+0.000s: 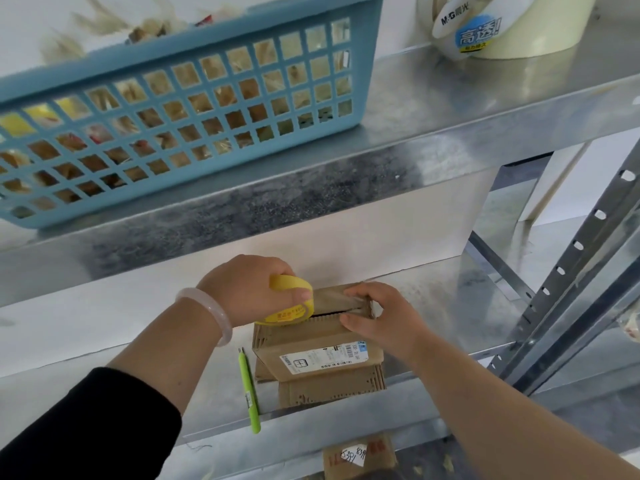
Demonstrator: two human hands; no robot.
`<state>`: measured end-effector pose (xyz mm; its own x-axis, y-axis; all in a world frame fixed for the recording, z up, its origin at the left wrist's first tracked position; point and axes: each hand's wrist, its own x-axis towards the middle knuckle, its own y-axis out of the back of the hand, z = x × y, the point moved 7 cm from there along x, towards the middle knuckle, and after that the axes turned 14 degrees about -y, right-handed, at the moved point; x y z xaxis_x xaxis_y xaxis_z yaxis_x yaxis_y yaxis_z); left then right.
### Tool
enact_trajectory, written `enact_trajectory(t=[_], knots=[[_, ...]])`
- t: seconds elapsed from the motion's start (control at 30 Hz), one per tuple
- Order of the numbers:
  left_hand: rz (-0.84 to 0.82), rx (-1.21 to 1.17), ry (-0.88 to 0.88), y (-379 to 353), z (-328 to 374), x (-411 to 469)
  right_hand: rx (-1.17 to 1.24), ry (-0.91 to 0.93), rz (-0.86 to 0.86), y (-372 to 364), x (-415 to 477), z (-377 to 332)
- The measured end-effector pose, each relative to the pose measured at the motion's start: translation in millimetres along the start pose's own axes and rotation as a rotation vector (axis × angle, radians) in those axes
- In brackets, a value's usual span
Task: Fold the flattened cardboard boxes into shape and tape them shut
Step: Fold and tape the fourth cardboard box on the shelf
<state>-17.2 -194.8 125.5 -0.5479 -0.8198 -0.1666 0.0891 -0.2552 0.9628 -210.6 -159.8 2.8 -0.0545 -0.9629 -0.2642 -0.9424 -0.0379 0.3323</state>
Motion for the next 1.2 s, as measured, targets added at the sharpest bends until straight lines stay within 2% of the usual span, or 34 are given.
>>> enact_trajectory(t=[0.13,0.2,0.3,0.37,0.5,0.7,0.93,1.2], knots=[[0.054,-0.184,-0.031,-1,-14,-12,-0.014,-0.001,0.011,-2,-1,0],[0.076,-0.192,-0.045,-1,-16,-16,-0.012,-0.003,0.01,-3,-1,1],[0.1,-0.101,-0.056,1,-20,-19,-0.011,-0.008,0.0,-4,-1,2],[0.107,-0.045,-0.002,5,-26,-22,-0.024,-0.007,-0.002,-4,-1,2],[0.075,0.279,0.132,11,-39,-32,-0.045,-0.006,0.004,-5,0,1],[0.171,0.168,0.075,7,-46,-43,-0.061,0.013,0.015,-5,-1,0],[0.255,-0.186,0.03,3,-64,-57,-0.085,0.005,0.013,3,0,1],[0.301,-0.169,-0.013,-4,-67,-54,-0.206,0.064,-0.018,3,-7,-3]])
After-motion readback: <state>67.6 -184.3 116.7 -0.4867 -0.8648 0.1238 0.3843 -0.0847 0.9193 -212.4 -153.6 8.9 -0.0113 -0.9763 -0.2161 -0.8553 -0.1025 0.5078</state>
